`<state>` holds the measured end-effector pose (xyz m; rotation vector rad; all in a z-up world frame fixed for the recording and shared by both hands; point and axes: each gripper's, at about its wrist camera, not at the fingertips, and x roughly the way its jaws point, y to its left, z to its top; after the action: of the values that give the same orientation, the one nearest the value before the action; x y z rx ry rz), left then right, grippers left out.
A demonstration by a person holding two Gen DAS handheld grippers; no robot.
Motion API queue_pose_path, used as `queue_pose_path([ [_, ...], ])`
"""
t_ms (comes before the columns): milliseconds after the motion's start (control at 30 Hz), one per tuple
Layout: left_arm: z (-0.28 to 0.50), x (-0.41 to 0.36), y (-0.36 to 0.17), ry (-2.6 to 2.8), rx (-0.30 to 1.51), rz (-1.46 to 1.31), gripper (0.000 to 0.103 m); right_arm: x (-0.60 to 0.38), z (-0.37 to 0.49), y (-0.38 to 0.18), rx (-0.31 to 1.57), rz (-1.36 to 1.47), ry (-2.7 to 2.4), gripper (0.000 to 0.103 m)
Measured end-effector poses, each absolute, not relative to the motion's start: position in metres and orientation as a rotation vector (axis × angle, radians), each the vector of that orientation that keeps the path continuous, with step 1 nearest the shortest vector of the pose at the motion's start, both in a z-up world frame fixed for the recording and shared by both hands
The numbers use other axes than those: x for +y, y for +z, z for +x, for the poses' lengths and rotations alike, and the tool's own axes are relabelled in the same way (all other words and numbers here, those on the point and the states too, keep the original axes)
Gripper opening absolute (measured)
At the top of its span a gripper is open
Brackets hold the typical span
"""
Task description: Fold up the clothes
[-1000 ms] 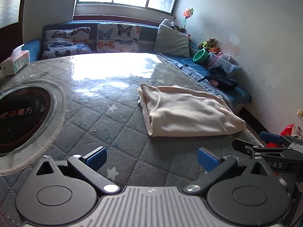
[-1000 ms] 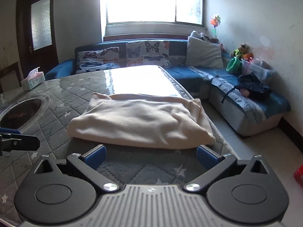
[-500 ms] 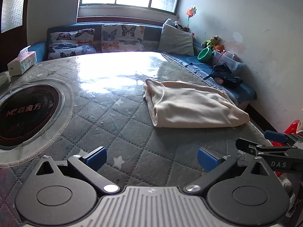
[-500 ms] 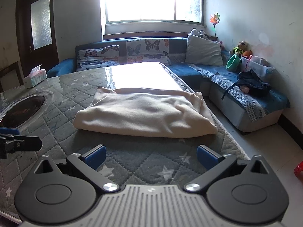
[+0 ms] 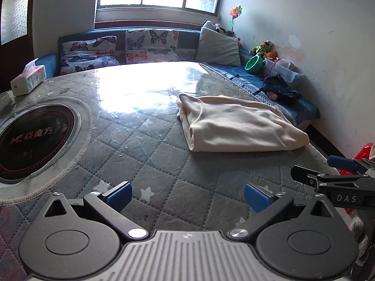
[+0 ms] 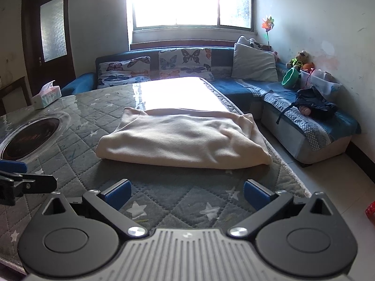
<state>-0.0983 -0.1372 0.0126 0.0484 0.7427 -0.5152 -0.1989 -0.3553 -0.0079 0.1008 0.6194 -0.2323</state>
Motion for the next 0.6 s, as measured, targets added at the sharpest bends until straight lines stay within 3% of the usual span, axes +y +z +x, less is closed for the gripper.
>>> queue_pose_path([
  [600,-0.0976,-0.1396,0.0034,-0.511,0.771,0.062,0.103,-0.3490,-0.1957,-0.0131,0.634,0.100,-0.217,0.103],
])
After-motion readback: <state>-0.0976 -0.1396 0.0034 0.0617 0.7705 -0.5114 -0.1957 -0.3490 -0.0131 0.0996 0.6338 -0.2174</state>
